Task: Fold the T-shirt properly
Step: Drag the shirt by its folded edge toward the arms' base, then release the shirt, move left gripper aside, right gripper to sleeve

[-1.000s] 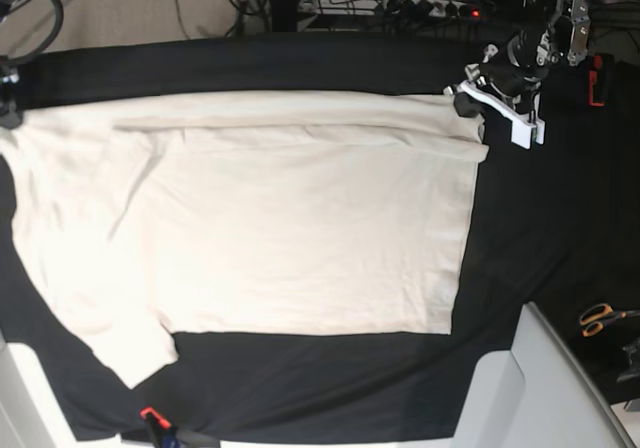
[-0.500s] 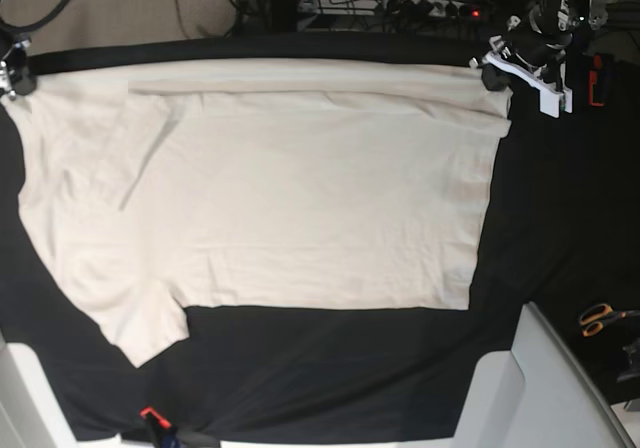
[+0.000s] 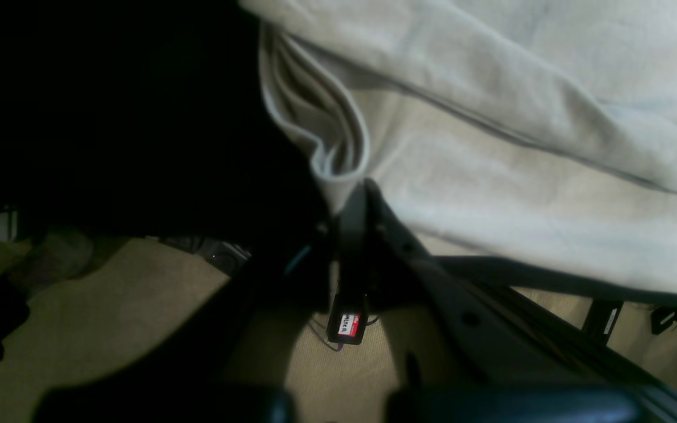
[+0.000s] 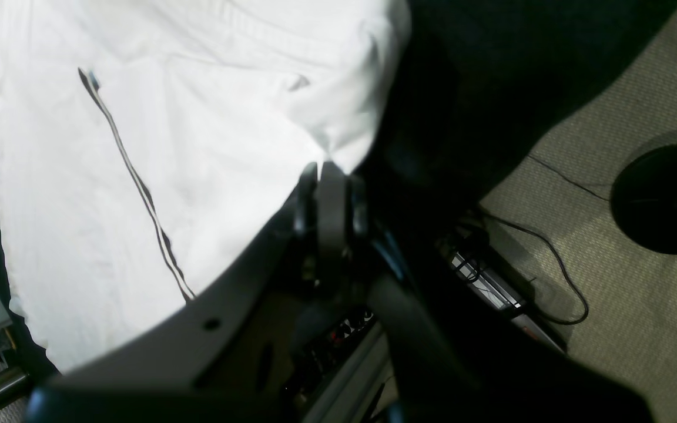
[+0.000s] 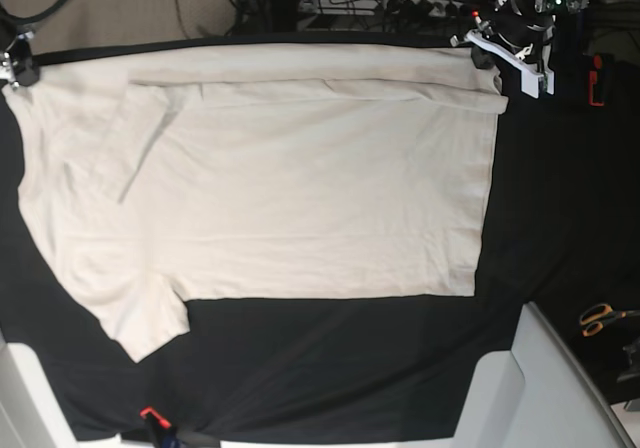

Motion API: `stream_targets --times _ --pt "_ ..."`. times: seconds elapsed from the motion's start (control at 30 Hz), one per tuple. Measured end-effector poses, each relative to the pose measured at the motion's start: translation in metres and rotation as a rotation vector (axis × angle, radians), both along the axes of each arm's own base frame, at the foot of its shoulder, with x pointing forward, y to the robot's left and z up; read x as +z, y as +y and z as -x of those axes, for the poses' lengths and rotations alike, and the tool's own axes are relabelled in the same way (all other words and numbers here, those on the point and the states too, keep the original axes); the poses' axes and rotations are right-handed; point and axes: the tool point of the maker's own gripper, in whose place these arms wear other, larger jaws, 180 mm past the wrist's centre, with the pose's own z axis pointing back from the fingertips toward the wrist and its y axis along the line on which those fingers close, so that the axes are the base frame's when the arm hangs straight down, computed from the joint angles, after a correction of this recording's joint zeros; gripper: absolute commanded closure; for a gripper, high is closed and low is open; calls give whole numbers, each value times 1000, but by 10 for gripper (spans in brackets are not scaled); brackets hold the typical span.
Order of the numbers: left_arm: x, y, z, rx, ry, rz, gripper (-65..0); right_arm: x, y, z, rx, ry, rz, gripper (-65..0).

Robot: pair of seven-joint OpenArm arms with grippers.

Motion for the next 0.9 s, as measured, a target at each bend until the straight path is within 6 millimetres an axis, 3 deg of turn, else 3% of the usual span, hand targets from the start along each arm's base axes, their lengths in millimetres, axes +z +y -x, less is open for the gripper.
stream_targets --times 0.07,0.17,0.3,0.4,0.5,0.63,0.7,0.77,0.9 --pt "-1 0 1 2 3 0 0 -1 2 1 6 7 -10 -11" --pt "0 4 1 11 3 -3 0 -4 10 6 33 39 -47 -105" --pt "3 21 4 48 3 -40 -304 -4 12 11 26 40 -66 -260" --pt "4 36 10 89 4 -59 -418 -3 10 22 -44 14 -73 -297" --pt "-1 48 26 156 34 -67 -466 -11 11 50 -50 95 -80 -299" --pt "-1 75 53 293 55 -85 -466 -12 7 73 -56 130 -66 -299" --pt "12 101 66 369 42 -135 -462 -9 3 83 -52 155 -48 -300" --pt "32 120 65 416 -5 -185 -461 3 -5 84 -24 159 2 -297" --pt "94 134 20 395 -203 -261 -464 53 -30 35 47 44 170 -294"
